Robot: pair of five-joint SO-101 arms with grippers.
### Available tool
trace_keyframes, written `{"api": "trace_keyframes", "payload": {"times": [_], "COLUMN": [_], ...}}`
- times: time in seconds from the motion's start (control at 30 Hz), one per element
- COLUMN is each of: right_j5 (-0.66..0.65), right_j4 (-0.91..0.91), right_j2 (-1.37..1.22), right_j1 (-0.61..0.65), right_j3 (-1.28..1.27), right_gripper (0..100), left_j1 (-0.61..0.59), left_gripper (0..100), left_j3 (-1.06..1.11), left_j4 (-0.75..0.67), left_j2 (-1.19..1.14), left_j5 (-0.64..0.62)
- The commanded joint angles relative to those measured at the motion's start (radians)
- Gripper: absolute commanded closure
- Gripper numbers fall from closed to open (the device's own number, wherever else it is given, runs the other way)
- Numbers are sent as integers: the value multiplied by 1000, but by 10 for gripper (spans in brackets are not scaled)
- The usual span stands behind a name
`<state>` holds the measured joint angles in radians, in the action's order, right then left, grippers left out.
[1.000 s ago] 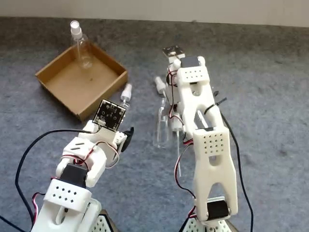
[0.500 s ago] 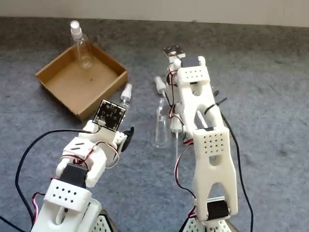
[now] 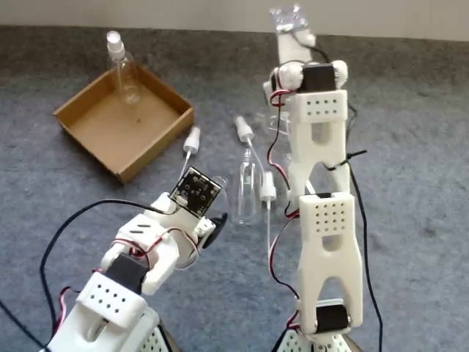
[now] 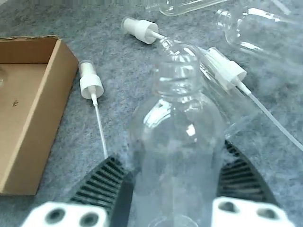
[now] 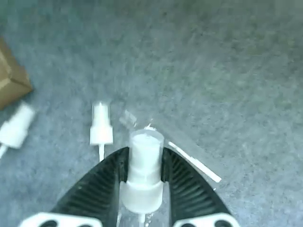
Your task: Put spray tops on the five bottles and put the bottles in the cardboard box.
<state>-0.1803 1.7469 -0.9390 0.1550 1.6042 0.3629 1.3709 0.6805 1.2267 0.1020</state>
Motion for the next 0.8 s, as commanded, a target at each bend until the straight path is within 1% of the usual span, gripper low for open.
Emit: {"api": "trace_keyframes", "payload": {"times": [0.0, 0.17, 0.33, 0.47, 0.63, 0.77], "right_j5": [63, 66, 66, 68, 68, 68], "right_j4": [22, 22, 22, 22, 22, 22], "right_j2": [70, 228, 437, 621, 858, 1064], "right_j1": [-42, -62, -61, -59, -58, -58], "right_j3": [111, 50, -108, -249, -378, -495], "right_gripper": [995, 995, 995, 995, 995, 995], "left_j1": [39, 61, 61, 71, 137, 150], "left_gripper": [848, 848, 848, 848, 848, 848], "left_j3": [8, 7, 2, 33, 94, 104], "left_j4": [-25, -25, -29, -104, -222, -253], "left_j2": [19, 19, 19, 19, 19, 19], "left_j5": [-3, -5, -8, -8, -5, -5]}}
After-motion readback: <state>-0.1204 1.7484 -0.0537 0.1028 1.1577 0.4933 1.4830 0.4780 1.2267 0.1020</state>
